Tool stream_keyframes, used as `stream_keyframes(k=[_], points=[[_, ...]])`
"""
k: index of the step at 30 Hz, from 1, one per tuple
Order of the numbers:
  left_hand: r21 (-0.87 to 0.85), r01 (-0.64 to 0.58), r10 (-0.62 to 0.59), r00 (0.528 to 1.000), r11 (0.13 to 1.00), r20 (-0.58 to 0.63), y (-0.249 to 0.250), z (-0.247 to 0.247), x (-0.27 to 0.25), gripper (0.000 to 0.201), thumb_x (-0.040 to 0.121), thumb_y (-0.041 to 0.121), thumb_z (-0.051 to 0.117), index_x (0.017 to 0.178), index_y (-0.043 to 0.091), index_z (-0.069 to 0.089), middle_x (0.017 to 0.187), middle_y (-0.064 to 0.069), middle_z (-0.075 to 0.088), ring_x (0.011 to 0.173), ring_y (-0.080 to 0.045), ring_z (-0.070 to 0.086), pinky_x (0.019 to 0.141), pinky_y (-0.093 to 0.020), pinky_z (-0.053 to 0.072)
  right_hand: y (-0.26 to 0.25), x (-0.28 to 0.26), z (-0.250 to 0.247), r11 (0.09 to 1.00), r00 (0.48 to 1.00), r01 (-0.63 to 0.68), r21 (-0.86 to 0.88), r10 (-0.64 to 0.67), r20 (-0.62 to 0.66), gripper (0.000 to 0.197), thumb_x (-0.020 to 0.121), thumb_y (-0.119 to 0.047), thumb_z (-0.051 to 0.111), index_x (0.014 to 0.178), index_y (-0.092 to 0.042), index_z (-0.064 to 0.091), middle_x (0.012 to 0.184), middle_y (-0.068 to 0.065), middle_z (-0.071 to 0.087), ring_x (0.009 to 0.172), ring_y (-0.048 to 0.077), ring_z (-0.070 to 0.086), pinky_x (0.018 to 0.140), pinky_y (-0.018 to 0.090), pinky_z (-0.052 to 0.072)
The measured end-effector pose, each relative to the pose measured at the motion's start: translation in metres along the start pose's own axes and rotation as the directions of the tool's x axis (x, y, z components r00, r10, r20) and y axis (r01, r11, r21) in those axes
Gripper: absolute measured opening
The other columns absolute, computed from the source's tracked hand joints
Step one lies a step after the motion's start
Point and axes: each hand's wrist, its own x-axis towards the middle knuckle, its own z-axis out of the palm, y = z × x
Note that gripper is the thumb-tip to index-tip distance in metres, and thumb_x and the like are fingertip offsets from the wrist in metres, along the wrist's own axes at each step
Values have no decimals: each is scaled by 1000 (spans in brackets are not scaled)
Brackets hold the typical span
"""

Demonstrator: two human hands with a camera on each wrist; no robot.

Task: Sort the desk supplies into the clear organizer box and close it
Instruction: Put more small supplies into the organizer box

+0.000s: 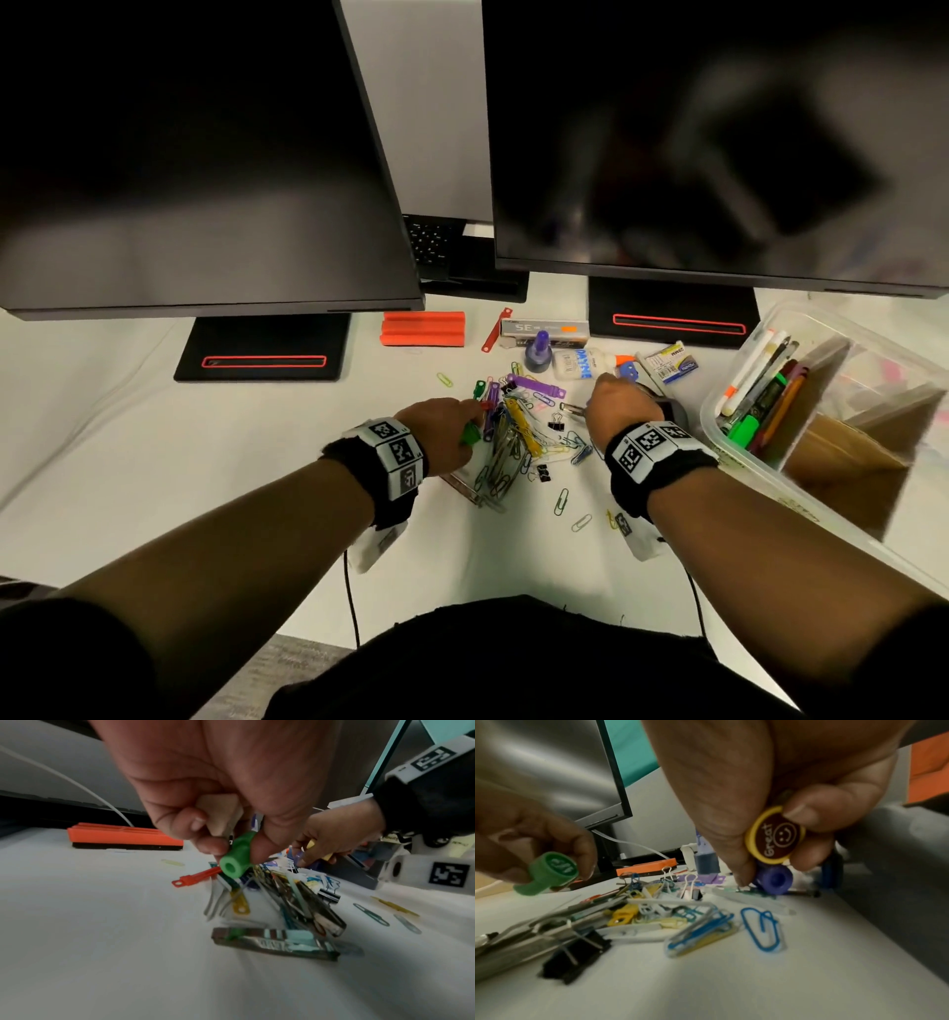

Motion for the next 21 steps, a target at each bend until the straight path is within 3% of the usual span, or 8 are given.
stream_keyframes(k=[4,7,11,13,16,21], points=[[-48,-15,12,999,999,-45,6,-6,3,39,85,23,54,124,21,47,122,-6,58,109,-26,55,86,-31,44,0,-19,-6,985,998,24,168,-13,-65,39,94,-14,48,129,3,42,131,20,51,117,32,55,93,37,47],[-52,-67,62,994,996,-86,19,-11,7,36,86,24,55,121,19,50,122,-6,60,109,-26,56,88,-30,44,3,-45,-21,963,980,119,241,-74,-187,44,95,-23,51,131,-1,42,137,18,44,124,29,48,99,32,41],[-51,-128,121,986,991,-110,45,-16,13,41,84,25,58,124,18,49,125,-5,58,112,-25,55,91,-30,44,20,-78,-46,899,953,201,389,-89,-289,32,93,-19,53,123,-7,46,123,14,51,110,29,54,93,33,43],[-58,-160,152,981,985,-125,60,-19,16,42,84,24,58,124,19,50,123,-5,59,111,-25,56,93,-31,46,36,-88,-57,875,945,193,444,-44,-324,27,94,-18,51,120,-12,46,107,11,59,101,27,58,84,30,43],[-66,-232,219,962,971,-162,84,-21,19,40,84,23,57,123,21,50,121,-4,60,110,-24,56,93,-31,46,69,-98,-67,836,897,196,512,58,-438,22,95,-15,47,117,-15,47,93,5,56,90,24,58,77,25,40],[-90,-381,348,902,920,-256,126,-22,18,32,86,20,55,118,20,53,111,-3,62,103,-23,57,88,-31,47,131,-104,-56,791,800,156,591,250,-545,28,93,-11,47,121,-11,52,116,16,61,104,30,58,91,30,43]])
